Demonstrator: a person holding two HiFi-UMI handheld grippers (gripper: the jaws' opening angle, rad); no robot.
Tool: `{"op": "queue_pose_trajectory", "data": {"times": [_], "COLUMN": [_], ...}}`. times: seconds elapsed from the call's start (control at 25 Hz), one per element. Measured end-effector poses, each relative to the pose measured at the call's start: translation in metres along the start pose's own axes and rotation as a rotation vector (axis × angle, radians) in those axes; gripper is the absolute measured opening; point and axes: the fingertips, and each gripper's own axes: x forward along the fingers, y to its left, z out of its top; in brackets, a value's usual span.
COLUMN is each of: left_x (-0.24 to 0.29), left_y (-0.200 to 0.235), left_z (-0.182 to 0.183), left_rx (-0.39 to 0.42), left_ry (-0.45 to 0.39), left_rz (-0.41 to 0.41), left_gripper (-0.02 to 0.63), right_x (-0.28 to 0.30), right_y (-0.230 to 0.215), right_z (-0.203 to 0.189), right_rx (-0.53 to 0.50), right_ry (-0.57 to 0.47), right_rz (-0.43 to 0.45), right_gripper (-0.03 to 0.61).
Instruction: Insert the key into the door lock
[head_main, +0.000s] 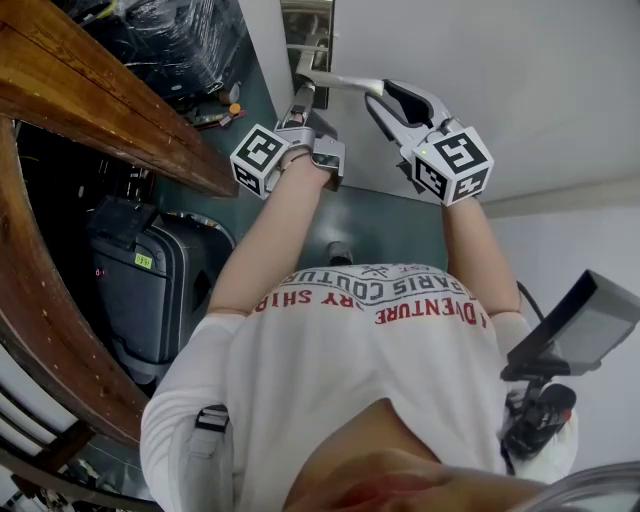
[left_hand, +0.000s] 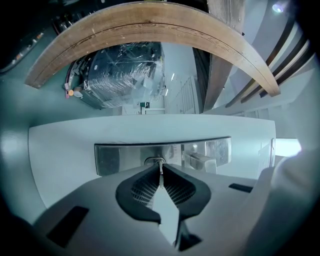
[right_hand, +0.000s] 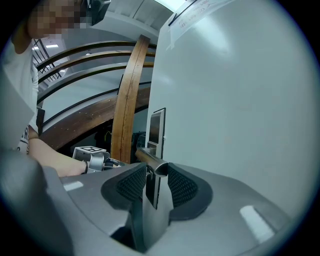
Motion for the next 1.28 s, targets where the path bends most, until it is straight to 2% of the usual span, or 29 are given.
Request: {"op": "queue_pose_trajectory", "data": {"times": [0.16,0.28,0.4,0.48,0.52,0.56,0.6,0.72,0.8,0.88,1.0,1.12,1.28], "left_x": [0.001,-0.004,-0.025,-0.051,-0.065,-0.079,-0.093,-0.138,-0.172,-0.207,-0.258,-0.305,-0.354], "left_y": [-0.005,-0.003,0.007,0.005,-0.002,-0.013,-0.027,-0.064,-0.078,-0.088,-0.100,-0.107,-0.116], "left_z": [0.002,0.004,0.008,0.003,-0.005,-0.014,-0.026,-0.060,-0.082,-0.103,-0.129,-0.149,-0.168], "left_rx": [0.178,0.289,0.438,0.582,0.666,0.758,0.857,1.129,1.236,1.291,1.331,1.322,1.304], "left_ry": [0.041,0.090,0.131,0.160,0.185,0.218,0.255,0.369,0.437,0.504,0.593,0.671,0.722], "left_rz": [-0.002,-0.007,0.028,0.057,0.061,0.054,0.037,-0.042,-0.091,-0.140,-0.208,-0.252,-0.276], "left_gripper": [0.026,0.079,0.081,0.080,0.078,0.032,0.003,0.002,0.002,0.002,0.002,0.002,0.002], "right_x": [0.002,0.000,-0.004,-0.016,-0.027,-0.039,-0.051,-0.081,-0.101,-0.123,-0.159,-0.191,-0.225], "right_y": [-0.003,-0.011,-0.007,0.010,0.021,0.033,0.046,0.091,0.123,0.155,0.200,0.242,0.289], "right_z": [-0.002,-0.006,-0.014,-0.016,-0.014,-0.010,-0.006,-0.004,-0.010,-0.018,-0.026,-0.033,-0.034], "right_rx": [-0.002,0.010,0.022,0.026,0.024,0.017,0.008,-0.006,0.008,0.016,0.021,0.075,0.125], "right_ry": [0.013,0.009,0.003,0.002,0.003,0.008,0.017,0.041,0.050,0.066,0.096,0.111,0.100], "right_rz": [-0.015,-0.055,-0.057,-0.042,-0.041,-0.040,-0.035,0.000,0.029,0.053,0.076,0.101,0.126], "right_gripper": [0.130,0.130,0.130,0.120,0.079,0.024,0.002,0.002,0.002,0.002,0.002,0.002,0.002]}}
